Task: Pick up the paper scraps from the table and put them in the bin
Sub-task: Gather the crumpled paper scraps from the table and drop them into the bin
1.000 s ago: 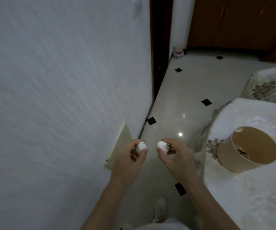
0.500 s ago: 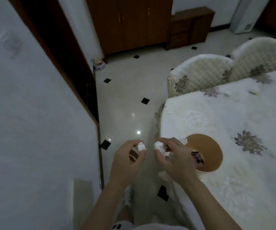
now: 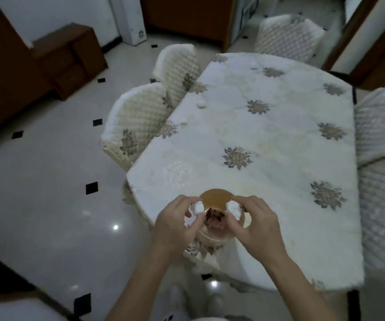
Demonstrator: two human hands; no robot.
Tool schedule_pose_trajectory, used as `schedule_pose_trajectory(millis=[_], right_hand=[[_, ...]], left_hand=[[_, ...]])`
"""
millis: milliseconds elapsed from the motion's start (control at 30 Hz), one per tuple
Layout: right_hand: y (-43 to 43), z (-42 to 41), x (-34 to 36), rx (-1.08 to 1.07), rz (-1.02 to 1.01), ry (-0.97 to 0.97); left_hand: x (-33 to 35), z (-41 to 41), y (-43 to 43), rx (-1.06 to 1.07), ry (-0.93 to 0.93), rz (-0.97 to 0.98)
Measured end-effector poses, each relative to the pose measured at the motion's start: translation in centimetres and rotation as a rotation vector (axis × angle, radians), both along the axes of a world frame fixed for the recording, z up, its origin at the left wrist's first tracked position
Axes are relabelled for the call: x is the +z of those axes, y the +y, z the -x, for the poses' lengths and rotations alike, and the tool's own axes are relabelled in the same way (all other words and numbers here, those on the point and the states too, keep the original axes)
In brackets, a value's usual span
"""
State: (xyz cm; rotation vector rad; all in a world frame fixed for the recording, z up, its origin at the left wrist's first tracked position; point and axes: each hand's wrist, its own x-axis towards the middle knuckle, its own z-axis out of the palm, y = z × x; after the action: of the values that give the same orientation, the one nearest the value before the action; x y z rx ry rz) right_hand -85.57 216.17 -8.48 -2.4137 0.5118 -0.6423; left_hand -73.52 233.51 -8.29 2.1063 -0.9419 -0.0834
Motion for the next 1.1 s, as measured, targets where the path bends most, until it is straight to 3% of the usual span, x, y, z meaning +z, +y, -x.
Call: schedule_pose_trajectory(millis=[200, 500, 900, 1100], right_hand=[[0.2, 0.7, -1.0, -0.103, 0.088, 0.001], [0.1, 0.8, -3.5, -0.076, 0.181, 0.157], [0.3, 0.9, -2.8, -0.085, 0.172, 0.183], [0.6, -0.7, -1.0, -0.018, 0.238, 0.147]], left_hand=[[-1.1, -1.1, -1.9, -0.178, -0.168, -0.104], [-2.0, -1.9, -3.2, -0.202, -0.267, -0.322], [-2.1, -1.5, -3.0, -0.187, -0.264, -0.333], [-0.8, -1.1, -2.0, -0.078, -0.294, -0.308]])
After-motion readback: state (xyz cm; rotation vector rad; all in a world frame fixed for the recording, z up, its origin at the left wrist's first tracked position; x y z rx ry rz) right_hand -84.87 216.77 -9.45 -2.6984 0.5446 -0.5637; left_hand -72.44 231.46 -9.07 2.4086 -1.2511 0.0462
